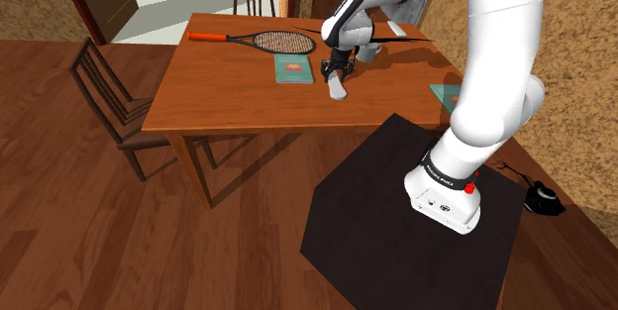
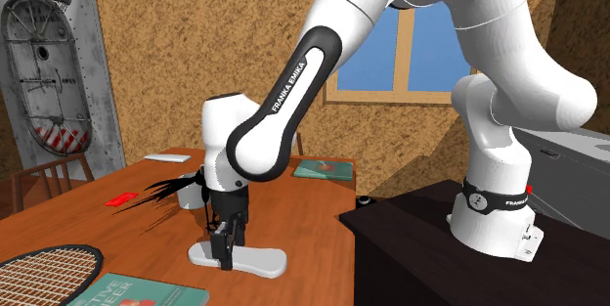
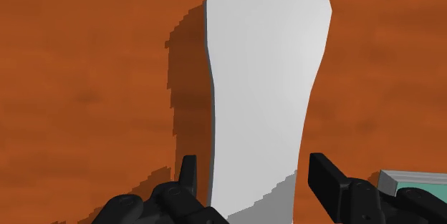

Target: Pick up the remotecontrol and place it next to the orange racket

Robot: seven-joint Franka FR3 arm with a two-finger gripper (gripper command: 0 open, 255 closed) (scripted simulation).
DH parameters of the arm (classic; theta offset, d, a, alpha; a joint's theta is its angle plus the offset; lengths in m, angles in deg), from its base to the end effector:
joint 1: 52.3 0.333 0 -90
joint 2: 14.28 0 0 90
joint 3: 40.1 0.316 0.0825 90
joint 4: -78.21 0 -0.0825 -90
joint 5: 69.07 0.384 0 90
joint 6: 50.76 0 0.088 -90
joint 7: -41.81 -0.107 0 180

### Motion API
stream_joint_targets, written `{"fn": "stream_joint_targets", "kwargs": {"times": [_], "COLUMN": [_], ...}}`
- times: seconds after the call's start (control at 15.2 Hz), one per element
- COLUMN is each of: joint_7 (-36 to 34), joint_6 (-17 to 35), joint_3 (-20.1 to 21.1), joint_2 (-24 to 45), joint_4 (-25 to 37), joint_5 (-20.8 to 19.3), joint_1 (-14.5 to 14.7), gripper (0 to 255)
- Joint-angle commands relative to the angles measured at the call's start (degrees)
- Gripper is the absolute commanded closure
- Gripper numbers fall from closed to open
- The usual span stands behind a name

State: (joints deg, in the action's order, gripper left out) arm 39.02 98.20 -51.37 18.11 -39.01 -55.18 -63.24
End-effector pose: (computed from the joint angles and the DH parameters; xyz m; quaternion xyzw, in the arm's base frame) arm 0.5468 -0.2285 0.1645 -0.9532 0.3022 -0.0057 0.0093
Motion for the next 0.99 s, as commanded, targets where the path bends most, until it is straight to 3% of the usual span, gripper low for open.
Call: {"fn": "stream_joint_targets", "kwargs": {"times": [0.0, 0.92], "joint_7": [-0.1, -1.7], "joint_6": [-0.1, -6.5], "joint_3": [-0.1, -2.4], "joint_2": [0.3, -7.6], "joint_4": [-0.3, -1.8], "joint_5": [0.1, -2.8], "joint_1": [-0.1, 1.3], "gripper": [255, 255]}}
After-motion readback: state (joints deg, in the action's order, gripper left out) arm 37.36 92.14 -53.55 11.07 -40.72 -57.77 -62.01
